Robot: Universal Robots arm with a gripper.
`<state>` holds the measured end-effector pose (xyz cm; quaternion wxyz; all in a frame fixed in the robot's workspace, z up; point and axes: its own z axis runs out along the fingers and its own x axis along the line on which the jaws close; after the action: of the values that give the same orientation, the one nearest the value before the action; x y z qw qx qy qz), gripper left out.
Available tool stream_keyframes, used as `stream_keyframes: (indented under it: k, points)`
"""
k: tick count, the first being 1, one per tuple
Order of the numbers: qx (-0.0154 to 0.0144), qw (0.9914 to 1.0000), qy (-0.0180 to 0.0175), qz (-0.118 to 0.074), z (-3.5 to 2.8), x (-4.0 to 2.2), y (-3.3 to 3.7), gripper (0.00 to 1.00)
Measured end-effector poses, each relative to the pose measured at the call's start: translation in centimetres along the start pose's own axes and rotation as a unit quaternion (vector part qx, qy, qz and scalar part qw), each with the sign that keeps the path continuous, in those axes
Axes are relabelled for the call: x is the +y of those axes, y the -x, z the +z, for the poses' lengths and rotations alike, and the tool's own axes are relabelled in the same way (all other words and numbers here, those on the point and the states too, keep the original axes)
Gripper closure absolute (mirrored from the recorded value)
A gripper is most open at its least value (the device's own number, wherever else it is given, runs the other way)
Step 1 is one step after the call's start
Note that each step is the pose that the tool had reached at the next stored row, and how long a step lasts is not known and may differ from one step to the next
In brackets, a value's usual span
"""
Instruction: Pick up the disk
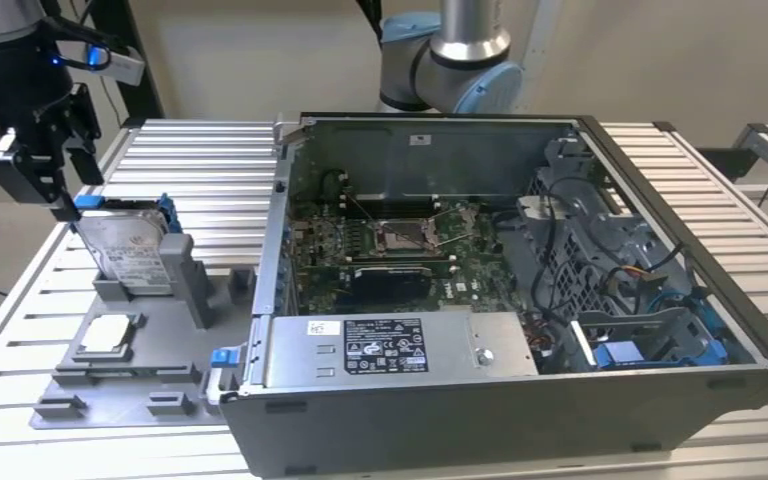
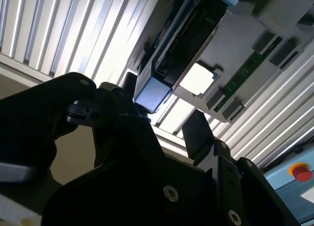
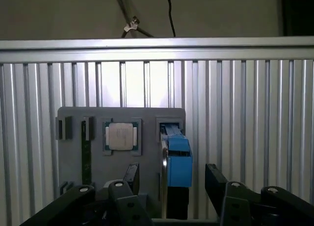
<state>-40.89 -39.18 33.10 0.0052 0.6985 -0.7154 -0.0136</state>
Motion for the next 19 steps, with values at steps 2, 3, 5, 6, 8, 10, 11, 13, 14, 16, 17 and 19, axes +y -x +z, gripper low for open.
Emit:
stream_keyframes:
  k: [2, 3, 5, 6, 8, 10, 11, 13, 14, 16, 17, 19]
  points:
    - [0.0001, 0.99999, -0.0008, -0.003, 0.36, -0.01, 0.00, 0.00]
    - [0.0001, 0.99999, -0.0014, -0.005, 0.55, -0.01, 0.00, 0.00]
    - [0.0001, 0.99997, -0.0028, -0.008, 0.91, -0.02, 0.00, 0.00]
    - [0.0002, 0.99995, -0.0035, -0.009, 1.10, -0.02, 0.00, 0.00]
    - [0.0002, 0.99992, -0.0047, -0.012, 1.45, -0.03, 0.01, 0.00]
    - [0.0002, 0.99988, -0.0055, -0.014, 1.82, -0.04, 0.04, 0.00]
    - [0.0002, 0.99987, -0.0058, -0.015, 2.01, -0.04, 0.06, 0.00]
    - [0.0000, 0.99982, -0.0066, -0.018, 2.37, -0.05, 0.16, 0.00]
    - [-0.0003, 0.99979, -0.0071, -0.019, 2.54, -0.04, 0.24, 0.00]
    - [-0.0017, 0.99974, -0.0081, -0.021, 2.83, -0.02, 0.45, 0.00]
    - [-0.0023, 0.99972, -0.0088, -0.022, 3.02, 0.02, 0.54, 0.00]
    - [-0.0023, 0.99970, -0.0105, -0.022, 3.38, 0.17, 0.70, 0.00]
